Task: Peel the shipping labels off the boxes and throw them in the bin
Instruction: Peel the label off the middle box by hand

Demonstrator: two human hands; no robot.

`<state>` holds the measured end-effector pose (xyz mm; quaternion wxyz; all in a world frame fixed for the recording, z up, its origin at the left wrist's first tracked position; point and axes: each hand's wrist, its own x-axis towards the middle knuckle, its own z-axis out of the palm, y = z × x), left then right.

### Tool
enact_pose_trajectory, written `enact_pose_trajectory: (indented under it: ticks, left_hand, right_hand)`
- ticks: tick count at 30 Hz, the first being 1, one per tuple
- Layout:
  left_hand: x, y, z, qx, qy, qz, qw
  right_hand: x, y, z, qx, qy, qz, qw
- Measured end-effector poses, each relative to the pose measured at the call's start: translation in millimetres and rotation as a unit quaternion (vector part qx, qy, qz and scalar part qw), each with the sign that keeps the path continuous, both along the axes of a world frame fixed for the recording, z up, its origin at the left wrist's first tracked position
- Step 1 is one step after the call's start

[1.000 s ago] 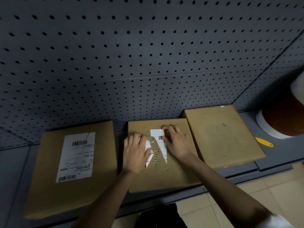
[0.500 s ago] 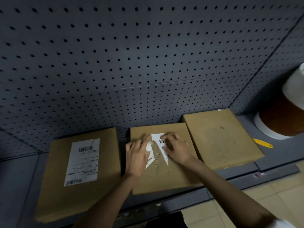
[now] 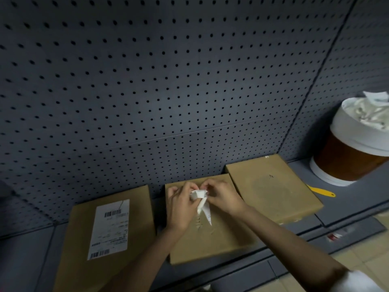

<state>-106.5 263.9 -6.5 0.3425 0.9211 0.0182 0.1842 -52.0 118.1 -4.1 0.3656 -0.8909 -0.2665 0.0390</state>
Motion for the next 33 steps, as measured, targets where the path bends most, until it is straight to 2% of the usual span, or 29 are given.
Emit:
enact_pose_trajectory:
  ticks: [4, 8, 14, 18, 23, 27, 33]
  left_hand:
    - [1.7, 0.6, 4.3, -0.018, -0.004, -0.016, 1.0]
    - [-0.6, 1.0, 11.2, -0.024, -0.011, -0.038, 0.999]
    - [-1.7, -6.1, 24.5, -0.11, 0.018, -0.025, 0.993]
    - [5.9, -13.8, 33.4, -0.097, 0.008, -0.024, 0.995]
    - [32.8, -38.3, 41.3, -0.102, -0.028, -0.114, 0.988]
    - [49.1, -79.6, 56.0, -0.09, -0.049, -0.173, 0.979]
    - [80.3, -174.1, 91.3, -0.16, -0.054, -0.288, 0.943]
  right_hand:
    - [6.0, 0.8, 7.4, 0.008, -0.052, -0.044, 0.998]
    - [10.8, -3.2, 7.2, 0.041, -0.055, -0.07, 0.995]
    - [12.7, -8.0, 17.3, 0.036, -0.098, -0.037, 0.994]
    - [11.6, -18.7, 22.8, -0.011, -0.123, -0.023, 0.992]
    - [12.3, -49.9, 43.5, 0.016, -0.139, -0.13, 0.982]
    - [11.7, -96.1, 60.2, -0.033, -0.196, -0.158, 0.967]
    - [10.5, -191.1, 90.7, -0.022, -0.268, -0.237, 0.934]
